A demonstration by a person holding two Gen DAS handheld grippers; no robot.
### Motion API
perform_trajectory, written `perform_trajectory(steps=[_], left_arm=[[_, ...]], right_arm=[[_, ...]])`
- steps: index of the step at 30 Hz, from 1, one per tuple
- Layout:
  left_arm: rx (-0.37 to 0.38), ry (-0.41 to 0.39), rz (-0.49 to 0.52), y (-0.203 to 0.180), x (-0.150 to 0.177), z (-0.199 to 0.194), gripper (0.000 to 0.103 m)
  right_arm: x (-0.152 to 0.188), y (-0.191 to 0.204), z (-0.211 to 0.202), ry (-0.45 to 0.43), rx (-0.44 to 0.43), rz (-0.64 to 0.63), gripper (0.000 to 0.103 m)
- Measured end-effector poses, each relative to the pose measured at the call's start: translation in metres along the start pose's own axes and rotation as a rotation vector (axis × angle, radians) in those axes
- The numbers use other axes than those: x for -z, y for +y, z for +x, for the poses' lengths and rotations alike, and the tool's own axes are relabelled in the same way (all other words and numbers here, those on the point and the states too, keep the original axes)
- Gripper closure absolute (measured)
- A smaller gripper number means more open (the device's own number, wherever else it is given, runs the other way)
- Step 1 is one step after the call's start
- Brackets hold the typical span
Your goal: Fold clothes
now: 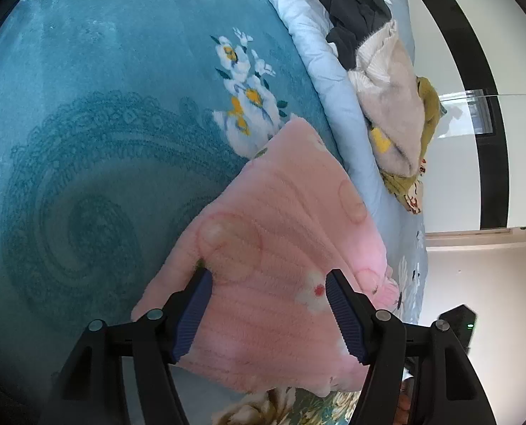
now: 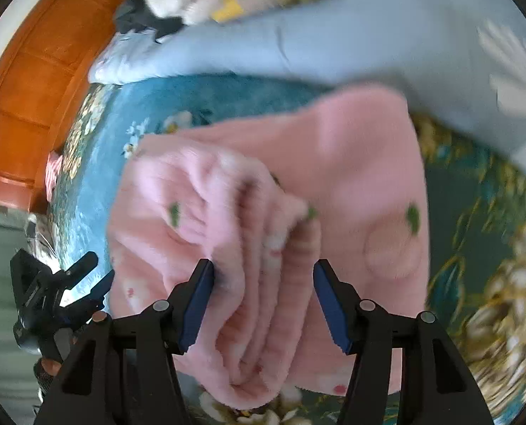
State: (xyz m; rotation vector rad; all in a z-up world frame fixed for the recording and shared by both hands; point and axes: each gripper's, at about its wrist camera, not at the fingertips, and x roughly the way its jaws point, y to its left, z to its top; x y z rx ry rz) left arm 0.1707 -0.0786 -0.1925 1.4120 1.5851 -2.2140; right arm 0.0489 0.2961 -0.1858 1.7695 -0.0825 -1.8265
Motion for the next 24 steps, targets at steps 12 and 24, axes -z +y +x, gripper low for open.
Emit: perform_trajectory(steps=[12, 24], left_arm=[[0.001, -0.002, -0.007, 0.002, -0.001, -0.001, 0.032], [0.092, -0.008, 0.043, -0.010, 0.001, -0.006, 0.030]], right_arm=[[0.005, -0.006, 0.010, -0.055, -0.154, 0.150, 0.061], [-0.012, 0.026, -0.075, -0.201, -0.245, 0.014, 0.076]])
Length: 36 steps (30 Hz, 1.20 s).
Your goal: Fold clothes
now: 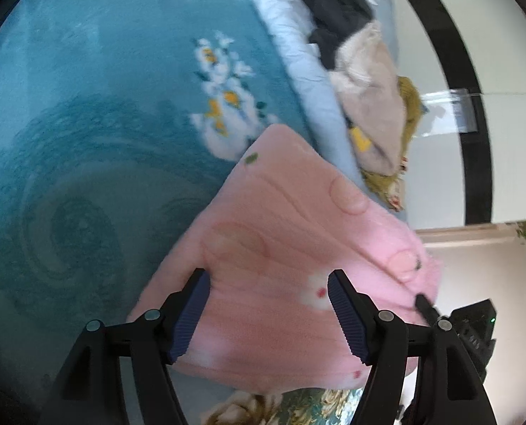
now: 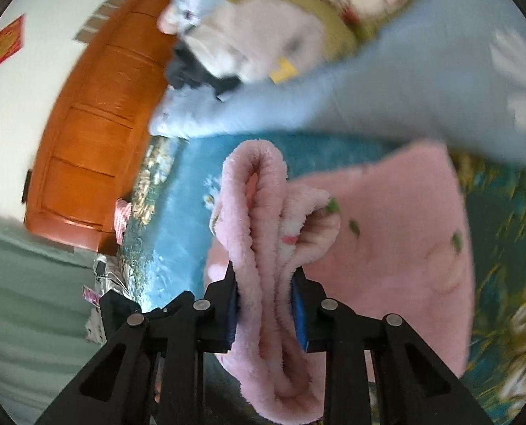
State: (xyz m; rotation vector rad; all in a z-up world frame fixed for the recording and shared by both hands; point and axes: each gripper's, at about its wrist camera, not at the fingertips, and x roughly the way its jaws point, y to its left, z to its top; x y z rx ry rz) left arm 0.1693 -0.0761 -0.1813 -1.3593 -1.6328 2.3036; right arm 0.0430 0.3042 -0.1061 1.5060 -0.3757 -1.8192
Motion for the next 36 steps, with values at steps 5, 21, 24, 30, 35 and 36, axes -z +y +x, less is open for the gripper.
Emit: perform_trajectory(steps=[5, 21, 24, 30, 35, 36], left_arm=[[0.024, 0.017, 0.069, -0.015, 0.003, 0.002, 0.028], [-0.112, 0.063, 0.062, -0.009, 0.006, 0.009, 0.028], [-0.102, 0.053, 0.054, -0.008, 0.005, 0.006, 0.028], [-0.099, 0.007, 0.072, -0.016, 0.001, -0.006, 0.028], [-0.166, -0.017, 0.190, -0.047, 0.001, -0.006, 0.028], [-0.171, -0.018, 0.222, -0.056, 0.002, -0.004, 0.028]], right_arm=[[-0.006, -0.032, -0.009, -0.006, 0.081, 0.037, 0.076], [0.016, -0.106, 0.035, 0.107, 0.191, 0.193, 0.071], [0.015, -0.103, 0.034, 0.122, 0.202, 0.185, 0.069], [-0.006, -0.081, 0.001, 0.097, 0.286, 0.059, 0.059], [-0.030, -0.050, -0.017, 0.008, 0.383, -0.065, 0.059], [-0.032, -0.040, -0.013, 0.016, 0.374, -0.102, 0.059]])
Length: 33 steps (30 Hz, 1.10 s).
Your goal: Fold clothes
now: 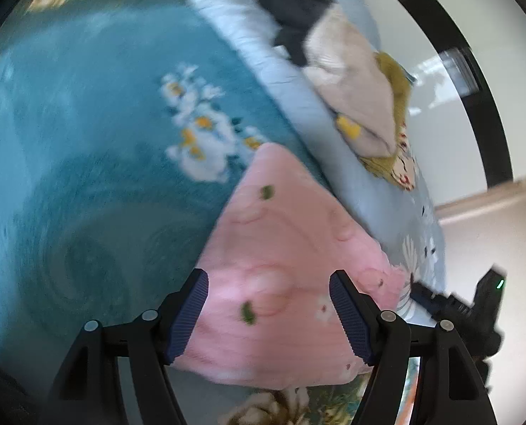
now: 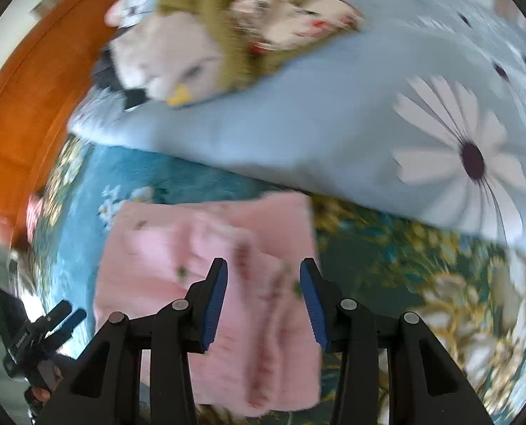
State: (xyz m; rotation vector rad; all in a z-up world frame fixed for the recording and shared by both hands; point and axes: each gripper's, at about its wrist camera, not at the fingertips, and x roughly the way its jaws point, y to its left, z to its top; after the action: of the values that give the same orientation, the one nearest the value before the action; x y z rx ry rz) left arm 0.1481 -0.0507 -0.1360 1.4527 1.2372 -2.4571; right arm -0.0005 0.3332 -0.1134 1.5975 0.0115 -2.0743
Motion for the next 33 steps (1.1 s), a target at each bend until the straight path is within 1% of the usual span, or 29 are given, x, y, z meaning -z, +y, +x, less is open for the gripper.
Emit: perform_trajectory(steps=[4, 6, 7, 8, 10, 12, 14, 18, 22, 24, 27, 29, 31, 33], left_arm=[[0.011, 0.024, 0.142, -0.037, 0.008, 0.011, 0.028], [-0.008, 0.058, 0.190, -0.043, 0.016, 0.020, 0.028], [-0.028, 0.078, 0.194, -0.040, 0.020, 0.026, 0.028], [-0.045, 0.099, 0.188, -0.036, 0.023, 0.031, 0.028], [-0.037, 0.131, 0.119, -0.021, 0.024, 0.039, 0.028], [-0.015, 0.144, 0.053, -0.006, 0.024, 0.043, 0.028], [-0.007, 0.157, 0.018, 0.001, 0.025, 0.046, 0.028], [0.002, 0.163, -0.006, 0.008, 0.028, 0.049, 0.028], [0.010, 0.175, -0.018, 0.010, 0.030, 0.052, 0.028], [0.029, 0.171, -0.032, 0.013, 0.029, 0.051, 0.028], [0.088, 0.135, -0.063, 0.017, 0.027, 0.039, 0.028], [0.116, 0.101, -0.084, 0.019, 0.026, 0.028, 0.028], [0.113, 0.083, -0.082, 0.019, 0.025, 0.023, 0.027], [0.112, 0.091, -0.063, 0.014, 0.026, 0.024, 0.027]], right_arm=[[-0.004, 0.053, 0.019, 0.062, -0.056, -0.188, 0.059], [-0.001, 0.062, 0.026, 0.076, -0.034, -0.258, 0.059], [0.000, 0.062, 0.028, 0.071, -0.011, -0.279, 0.059], [-0.003, 0.057, 0.030, 0.060, 0.012, -0.276, 0.059], [-0.012, 0.039, 0.036, 0.055, 0.024, -0.222, 0.059], [-0.017, 0.025, 0.046, 0.085, -0.010, -0.157, 0.059], [-0.019, 0.018, 0.053, 0.095, -0.022, -0.118, 0.059], [-0.020, 0.017, 0.060, 0.081, -0.025, -0.086, 0.059], [-0.024, 0.019, 0.073, 0.092, -0.013, -0.075, 0.059], [-0.025, 0.020, 0.075, 0.096, -0.005, -0.067, 0.059], [-0.024, 0.027, 0.063, 0.091, 0.011, -0.083, 0.059], [-0.018, 0.031, 0.046, 0.066, -0.005, -0.108, 0.059], [-0.008, 0.031, 0.033, 0.059, -0.011, -0.121, 0.059], [0.009, 0.028, 0.023, 0.063, -0.014, -0.127, 0.059]])
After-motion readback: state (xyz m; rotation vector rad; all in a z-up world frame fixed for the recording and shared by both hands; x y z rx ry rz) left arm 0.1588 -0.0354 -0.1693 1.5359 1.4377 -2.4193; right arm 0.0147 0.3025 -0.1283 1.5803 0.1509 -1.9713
